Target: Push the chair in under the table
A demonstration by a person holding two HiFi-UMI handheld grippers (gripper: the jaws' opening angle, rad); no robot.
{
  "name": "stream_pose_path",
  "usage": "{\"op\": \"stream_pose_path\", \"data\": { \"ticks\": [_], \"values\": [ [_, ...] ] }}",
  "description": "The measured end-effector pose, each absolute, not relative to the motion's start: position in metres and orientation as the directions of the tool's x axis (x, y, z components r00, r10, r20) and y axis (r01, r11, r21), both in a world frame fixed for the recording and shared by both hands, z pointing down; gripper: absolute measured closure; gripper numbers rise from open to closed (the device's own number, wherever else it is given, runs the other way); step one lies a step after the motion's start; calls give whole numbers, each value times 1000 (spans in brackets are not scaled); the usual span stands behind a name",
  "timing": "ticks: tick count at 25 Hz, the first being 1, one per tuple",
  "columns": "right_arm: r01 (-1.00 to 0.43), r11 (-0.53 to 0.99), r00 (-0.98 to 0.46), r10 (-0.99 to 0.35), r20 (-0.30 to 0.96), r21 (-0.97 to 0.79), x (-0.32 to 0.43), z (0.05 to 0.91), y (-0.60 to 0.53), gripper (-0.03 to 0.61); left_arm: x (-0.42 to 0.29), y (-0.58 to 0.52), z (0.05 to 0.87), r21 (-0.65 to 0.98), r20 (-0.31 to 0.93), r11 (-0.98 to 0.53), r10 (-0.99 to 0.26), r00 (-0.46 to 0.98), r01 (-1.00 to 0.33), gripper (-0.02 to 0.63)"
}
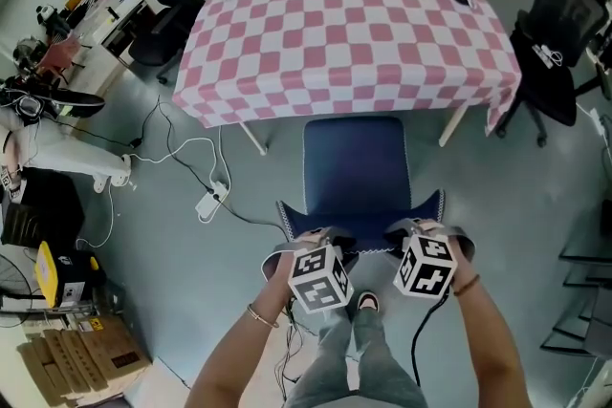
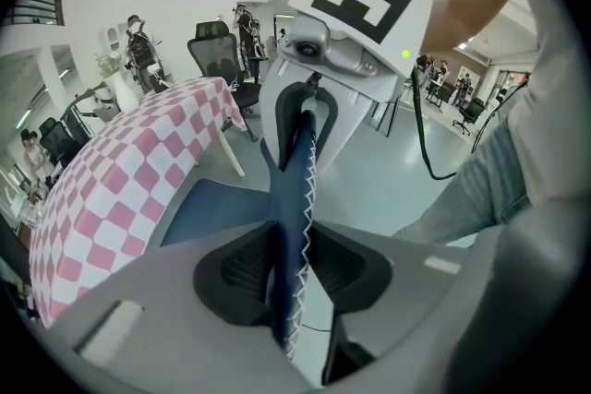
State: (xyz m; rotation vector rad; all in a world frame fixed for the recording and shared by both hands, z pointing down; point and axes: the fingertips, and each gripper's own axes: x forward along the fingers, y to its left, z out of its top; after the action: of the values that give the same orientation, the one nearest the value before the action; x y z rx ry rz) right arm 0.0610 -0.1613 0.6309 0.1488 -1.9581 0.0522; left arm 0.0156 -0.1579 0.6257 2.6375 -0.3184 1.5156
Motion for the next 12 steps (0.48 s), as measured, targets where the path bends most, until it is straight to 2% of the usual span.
{"op": "stream_pose_path", "data": {
  "ticks": [12],
  "values": [
    [-100, 995, -405, -44, 913, 4, 49, 631, -192, 463, 4, -190, 626, -5, 867, -981, -101, 488, -193, 506]
  ]
}}
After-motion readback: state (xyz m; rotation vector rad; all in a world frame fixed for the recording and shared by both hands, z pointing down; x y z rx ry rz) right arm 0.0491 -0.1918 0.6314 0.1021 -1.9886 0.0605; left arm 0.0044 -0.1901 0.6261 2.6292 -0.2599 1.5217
